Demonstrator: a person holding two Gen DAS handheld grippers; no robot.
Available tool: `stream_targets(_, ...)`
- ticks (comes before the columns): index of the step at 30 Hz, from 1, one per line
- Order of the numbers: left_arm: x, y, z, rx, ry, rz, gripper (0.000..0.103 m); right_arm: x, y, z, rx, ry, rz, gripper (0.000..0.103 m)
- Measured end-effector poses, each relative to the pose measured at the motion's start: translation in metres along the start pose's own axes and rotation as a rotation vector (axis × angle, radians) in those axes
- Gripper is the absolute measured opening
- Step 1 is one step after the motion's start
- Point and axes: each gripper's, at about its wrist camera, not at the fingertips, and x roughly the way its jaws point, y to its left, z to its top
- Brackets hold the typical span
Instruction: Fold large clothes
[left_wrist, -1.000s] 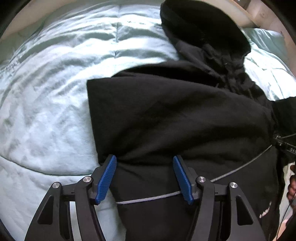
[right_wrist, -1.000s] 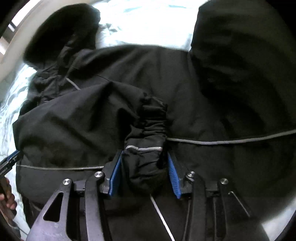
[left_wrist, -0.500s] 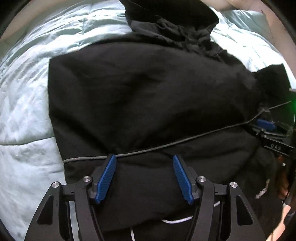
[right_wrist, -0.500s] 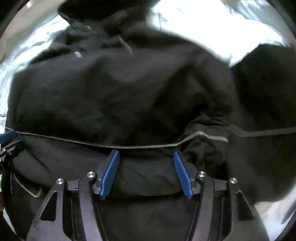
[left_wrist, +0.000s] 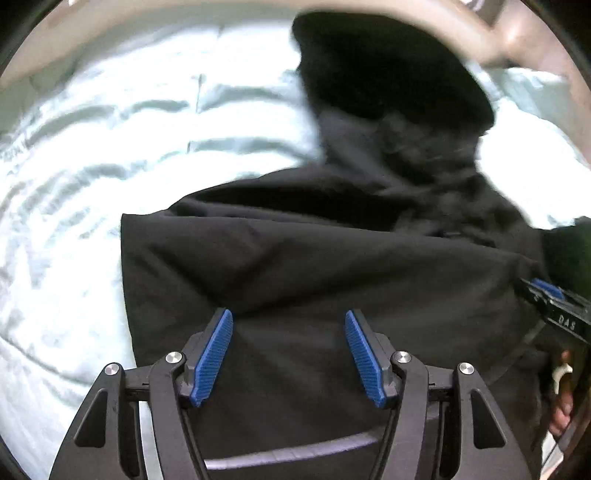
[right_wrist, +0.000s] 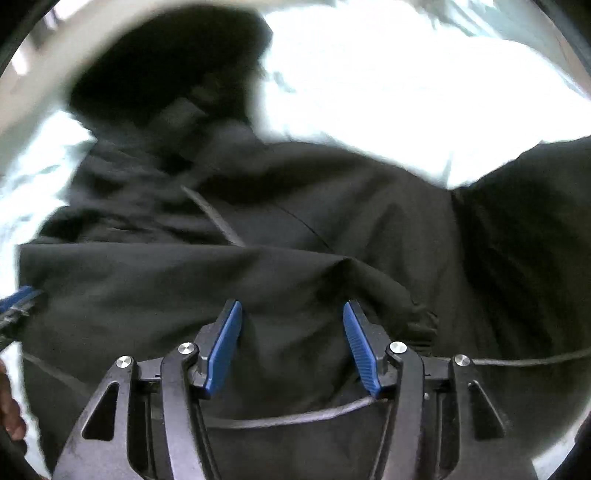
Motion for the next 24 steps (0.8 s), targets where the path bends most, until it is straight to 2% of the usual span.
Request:
stream_targets(2, 0.01, -0.001, 0.001, 0.005, 0.006, 0.003, 0.065, 0.016, -0.005, -0.001, 0.034, 0.012, 0.046, 0.058)
stream_targets(4, 0.006, -0.007, -0.001, 0.038, -0.004, 0.028, 0.065, 0.013, -0.004, 0.0, 0.016, 0.016, 0.034, 0.058)
stream_targets(6, -0.005, -0.012, -0.006, 0.071, -0.012, 0.053, 0.065, 0.005, -0.005, 0.001, 0.016, 0.028, 0.026, 0.058)
stream_targets(9, -0.034, -0.014, -0.022, 0.088, -0.025, 0.039, 0.066, -0.025, -0.007, -0.009, 0.039, 0.02, 0.045, 0.059)
stream_targets(13, -0.086, -0.015, -0.061, 0.108, -0.063, 0.013, 0.066, -0.084, -0.016, -0.045, 0.083, -0.019, 0.095, 0.06)
stream_targets(15, -0.117, -0.017, -0.09, 0.119, -0.073, -0.018, 0.066, -0.114, -0.019, -0.07, 0.108, -0.042, 0.103, 0.061)
stream_targets(19, -0.166, -0.025, -0.136, 0.149, -0.11, -0.031, 0.066, -0.166, -0.019, -0.125, 0.165, -0.061, 0.103, 0.064)
stream_targets(24, -0.209, -0.04, -0.171, 0.148, -0.155, -0.06, 0.066, -0.199, -0.035, -0.165, 0.181, -0.082, 0.094, 0.064)
